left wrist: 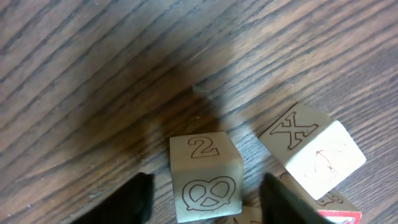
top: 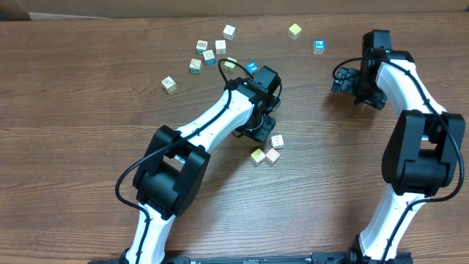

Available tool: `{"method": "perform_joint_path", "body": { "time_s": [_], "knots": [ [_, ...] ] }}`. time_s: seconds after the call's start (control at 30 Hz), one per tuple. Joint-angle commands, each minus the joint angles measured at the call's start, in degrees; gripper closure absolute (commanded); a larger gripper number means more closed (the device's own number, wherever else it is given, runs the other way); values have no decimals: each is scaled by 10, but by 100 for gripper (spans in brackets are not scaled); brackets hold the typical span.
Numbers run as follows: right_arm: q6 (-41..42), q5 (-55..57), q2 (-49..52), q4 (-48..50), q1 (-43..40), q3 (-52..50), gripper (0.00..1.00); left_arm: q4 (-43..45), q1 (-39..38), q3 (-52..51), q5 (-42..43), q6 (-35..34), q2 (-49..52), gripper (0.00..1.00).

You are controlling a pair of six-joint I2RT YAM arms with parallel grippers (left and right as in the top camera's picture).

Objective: Form a circle
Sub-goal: 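Carry the pretzel block toward the placed group beside the X block, then lower the pretzel block next to the X block and release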

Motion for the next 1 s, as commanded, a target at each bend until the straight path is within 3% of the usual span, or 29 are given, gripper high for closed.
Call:
{"method": "perform_joint_path", "body": {
  "time_s": [0.0, 0.1, 0.63, 0.8, 0.97],
  "knots": [
    [1, 2, -7, 2, -1, 6, 0, 3, -2, -6, 1, 1, 7, 39],
    [1, 2, -7, 2, -1, 6, 0, 2, -2, -5, 0, 1, 7, 34],
    [1, 2, -7, 2, -1, 6, 0, -40, 1, 100, -57, 1, 7, 39],
    [1, 2, -7, 2, -1, 6, 0, -1, 1, 107, -58, -25, 8, 55],
    [1, 2, -7, 2, -1, 6, 0, 24, 1, 106, -58, -46, 10, 87]
  ]
}}
